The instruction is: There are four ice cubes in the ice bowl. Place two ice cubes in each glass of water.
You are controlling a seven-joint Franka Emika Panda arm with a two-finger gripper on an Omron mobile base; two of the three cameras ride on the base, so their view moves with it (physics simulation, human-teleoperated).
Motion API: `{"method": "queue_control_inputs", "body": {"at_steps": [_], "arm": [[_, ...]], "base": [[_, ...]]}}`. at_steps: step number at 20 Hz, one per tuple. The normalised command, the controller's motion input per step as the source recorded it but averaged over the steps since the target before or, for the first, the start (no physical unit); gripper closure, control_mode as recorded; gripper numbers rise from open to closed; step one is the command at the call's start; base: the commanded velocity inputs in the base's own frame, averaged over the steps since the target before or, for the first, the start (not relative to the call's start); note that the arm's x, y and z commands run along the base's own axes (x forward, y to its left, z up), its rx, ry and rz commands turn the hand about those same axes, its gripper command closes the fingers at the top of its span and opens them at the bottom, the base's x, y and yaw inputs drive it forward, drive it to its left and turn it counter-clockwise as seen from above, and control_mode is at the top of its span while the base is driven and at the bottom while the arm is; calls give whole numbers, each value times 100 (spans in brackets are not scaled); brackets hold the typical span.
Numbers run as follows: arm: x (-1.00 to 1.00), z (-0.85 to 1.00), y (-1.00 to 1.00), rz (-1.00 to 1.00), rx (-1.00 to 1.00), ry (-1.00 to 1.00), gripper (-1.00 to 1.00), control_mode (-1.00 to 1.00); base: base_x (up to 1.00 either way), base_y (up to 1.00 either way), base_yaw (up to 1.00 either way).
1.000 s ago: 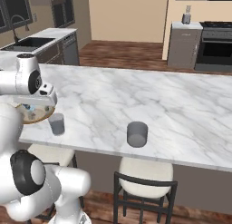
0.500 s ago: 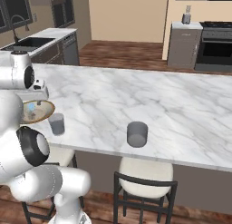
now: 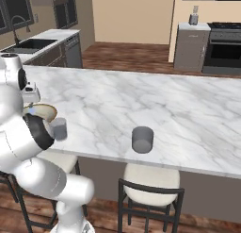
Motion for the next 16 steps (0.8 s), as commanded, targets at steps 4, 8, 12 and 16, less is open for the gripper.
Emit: {"method": "queue_control_inputs", "body": {"at_steps": [4, 8, 12, 16], "arm": [[32, -34, 42, 7, -2, -4, -100, -100], [33, -28, 46, 4, -1, 0, -100, -100], [40, -31, 34, 0, -1, 0, -100, -100], [46, -27, 17, 0, 0, 0, -100, -100]], "base": [[0, 0, 0], [0, 0, 0], [0, 0, 0], [0, 0, 0]]}}
